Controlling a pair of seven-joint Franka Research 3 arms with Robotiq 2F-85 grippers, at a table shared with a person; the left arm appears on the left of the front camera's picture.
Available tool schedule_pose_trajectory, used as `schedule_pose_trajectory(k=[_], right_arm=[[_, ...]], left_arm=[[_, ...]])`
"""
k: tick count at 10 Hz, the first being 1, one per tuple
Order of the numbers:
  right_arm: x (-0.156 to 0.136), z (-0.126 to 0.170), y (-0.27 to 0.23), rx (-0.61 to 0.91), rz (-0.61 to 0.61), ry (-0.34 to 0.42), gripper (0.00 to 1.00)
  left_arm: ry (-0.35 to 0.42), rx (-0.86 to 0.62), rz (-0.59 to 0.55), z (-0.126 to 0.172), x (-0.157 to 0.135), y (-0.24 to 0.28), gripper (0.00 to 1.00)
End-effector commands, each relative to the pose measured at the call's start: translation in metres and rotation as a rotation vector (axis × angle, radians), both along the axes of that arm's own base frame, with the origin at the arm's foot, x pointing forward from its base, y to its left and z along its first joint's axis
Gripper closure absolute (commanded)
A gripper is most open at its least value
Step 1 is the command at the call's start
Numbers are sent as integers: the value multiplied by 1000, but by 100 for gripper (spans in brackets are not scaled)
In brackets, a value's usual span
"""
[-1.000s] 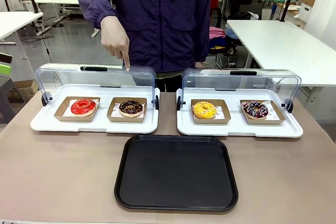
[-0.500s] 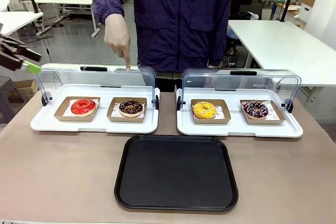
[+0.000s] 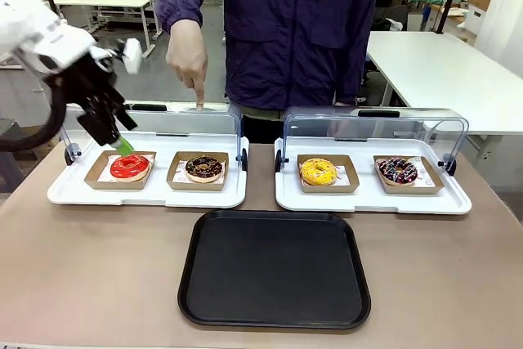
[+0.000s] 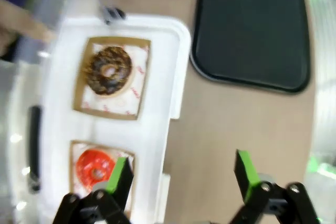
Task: Move the second donut from the left to the tray.
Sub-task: Pick up the Paper togo box containing the Donut indicated by the person and place it on the Handle tray.
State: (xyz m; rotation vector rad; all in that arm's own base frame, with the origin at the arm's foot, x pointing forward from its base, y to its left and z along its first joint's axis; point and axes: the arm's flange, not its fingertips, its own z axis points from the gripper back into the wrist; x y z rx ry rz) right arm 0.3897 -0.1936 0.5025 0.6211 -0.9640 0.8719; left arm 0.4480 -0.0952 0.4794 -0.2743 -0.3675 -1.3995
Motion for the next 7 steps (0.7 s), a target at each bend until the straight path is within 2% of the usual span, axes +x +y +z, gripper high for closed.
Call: schedule_pose_trajectory(k=[1,4,6,7], right_arm=[[1,1,1,9,3,-16,0],[1,1,1,9,3,-16,0],[1,1,1,9,3,-16,0],[1,1,1,9,3,-16,0]], left_arm=[[10,99,-75,-18,16,-18,0],[12,179,-180,-68,34,-50,0],[-21,189,-123,-81,42,-56,0],[32,165,-167,-78,28,-54,0]])
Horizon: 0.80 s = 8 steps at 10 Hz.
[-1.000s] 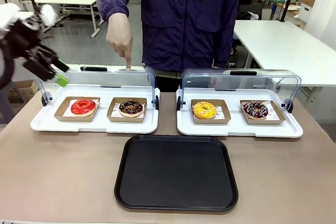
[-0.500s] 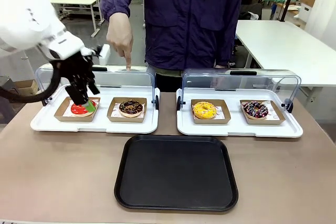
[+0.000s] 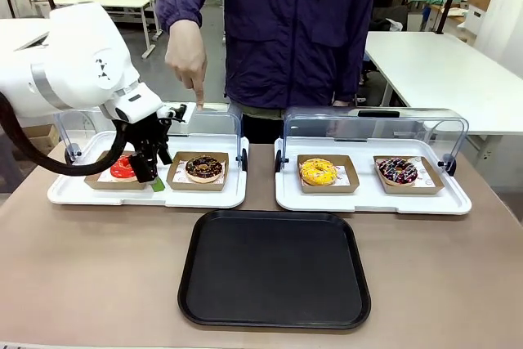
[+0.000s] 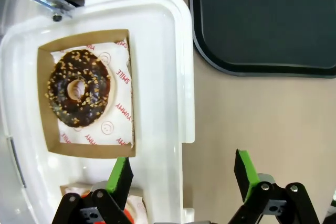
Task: Move the second donut from the left to the tray.
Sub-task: Pick up the Paper togo box containing the Donut indicated by the person and place it on the Handle tray.
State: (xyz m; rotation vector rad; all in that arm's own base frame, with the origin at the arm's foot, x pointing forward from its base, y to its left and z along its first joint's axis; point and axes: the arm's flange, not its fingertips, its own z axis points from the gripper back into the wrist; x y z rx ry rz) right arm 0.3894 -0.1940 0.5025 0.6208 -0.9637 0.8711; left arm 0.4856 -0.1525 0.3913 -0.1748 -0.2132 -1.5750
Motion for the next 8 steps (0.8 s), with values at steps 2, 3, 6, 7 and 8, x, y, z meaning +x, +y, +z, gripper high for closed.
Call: schedule_pose_trajectory(k=[2,3,6,7,8], right_arm=[[1,1,1,9,4,-17,0],[1,1,1,9,4,-17,0],[1,1,1,9,4,-17,0],[1,1,1,9,4,-17,0],[1,1,1,9,4,-17,0]], left_arm=[[17,-7,-6,10,-9,3,0],[17,-7,-6,10,-9,3,0],[-36,54,-70,-10,2,-15,0],[-46,63,-82,-15,7,-18,0],[-53,71,-80,-21,14,-20,0]])
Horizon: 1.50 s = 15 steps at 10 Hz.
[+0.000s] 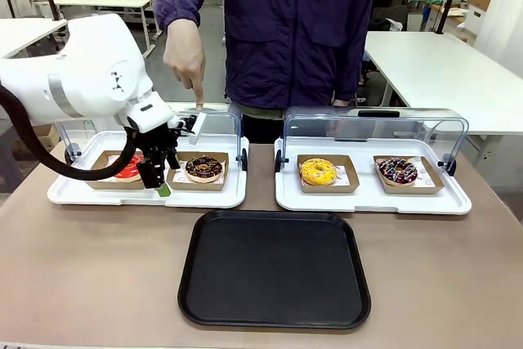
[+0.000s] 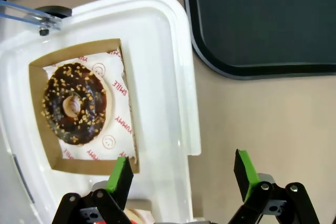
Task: Move the second donut from the left to the tray.
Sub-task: Pick up the Paper togo box containing the Donut indicated by the person and place it on the Handle tray.
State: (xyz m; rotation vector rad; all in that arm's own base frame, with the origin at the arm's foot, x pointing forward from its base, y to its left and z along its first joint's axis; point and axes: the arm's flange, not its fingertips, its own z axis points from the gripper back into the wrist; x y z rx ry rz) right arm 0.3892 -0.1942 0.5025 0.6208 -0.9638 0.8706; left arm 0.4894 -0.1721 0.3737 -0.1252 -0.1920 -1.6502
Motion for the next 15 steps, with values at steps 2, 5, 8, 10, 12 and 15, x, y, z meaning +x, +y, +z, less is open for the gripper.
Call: schedule_pose_trajectory(k=[2,5,8,10,12,15], right_arm=[[1,1,1,9,4,-17,0],[1,1,1,9,4,-17,0],[1,1,1,9,4,-17,0],[1,1,1,9,4,-17,0],[1,1,1,9,4,-17,0],[1,1,1,9,4,-17,0]], left_arm=[[-44,61,13,-17,23,2,0],[-81,62,29,-28,35,6,0],[-114,54,26,-34,37,8,0],[-115,60,24,-39,43,5,0],[-103,71,26,-48,48,4,0],[-77,72,27,-56,55,4,0]])
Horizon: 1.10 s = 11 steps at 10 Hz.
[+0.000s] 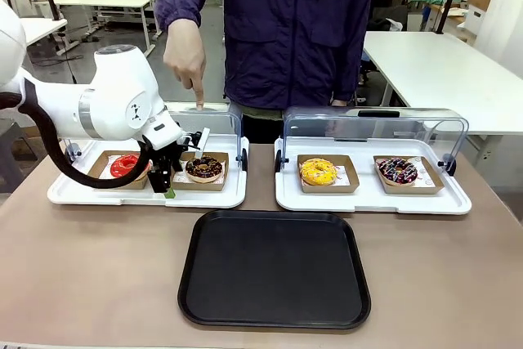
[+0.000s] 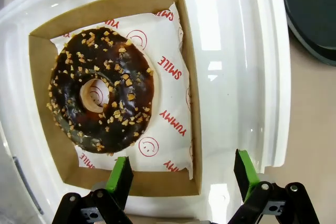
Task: Move the second donut from the left to the tray.
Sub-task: Pick up the Paper togo box containing the Donut indicated by the person and place it on the Handle tray.
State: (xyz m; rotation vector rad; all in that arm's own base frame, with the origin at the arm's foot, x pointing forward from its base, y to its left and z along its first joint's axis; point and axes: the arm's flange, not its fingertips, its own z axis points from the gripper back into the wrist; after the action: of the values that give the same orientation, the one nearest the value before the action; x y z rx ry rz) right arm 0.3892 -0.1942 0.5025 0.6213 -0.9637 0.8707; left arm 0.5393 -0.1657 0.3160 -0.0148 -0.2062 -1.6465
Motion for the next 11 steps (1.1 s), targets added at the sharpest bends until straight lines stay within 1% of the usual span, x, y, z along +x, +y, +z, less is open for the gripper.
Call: schedule_pose_trajectory(k=[1,4,5,6,7,8,9,11], right_arm=[[2,1,1,9,4,-17,0],[2,1,1,9,4,-17,0],[2,1,1,9,4,-17,0],[2,1,1,9,4,-17,0],[2,1,1,9,4,-17,0],[2,1,1,9,4,-17,0],[2,1,1,9,4,-17,0],[2,1,1,9,4,-17,0]], left_arm=[[6,9,13,1,7,-3,0],[15,8,19,0,11,-5,0],[20,4,22,1,11,-6,60],[25,3,20,1,10,-7,60],[28,10,17,2,10,-7,100],[35,14,16,2,10,-7,65],[45,17,15,2,10,-7,100],[59,19,16,2,8,-7,100]])
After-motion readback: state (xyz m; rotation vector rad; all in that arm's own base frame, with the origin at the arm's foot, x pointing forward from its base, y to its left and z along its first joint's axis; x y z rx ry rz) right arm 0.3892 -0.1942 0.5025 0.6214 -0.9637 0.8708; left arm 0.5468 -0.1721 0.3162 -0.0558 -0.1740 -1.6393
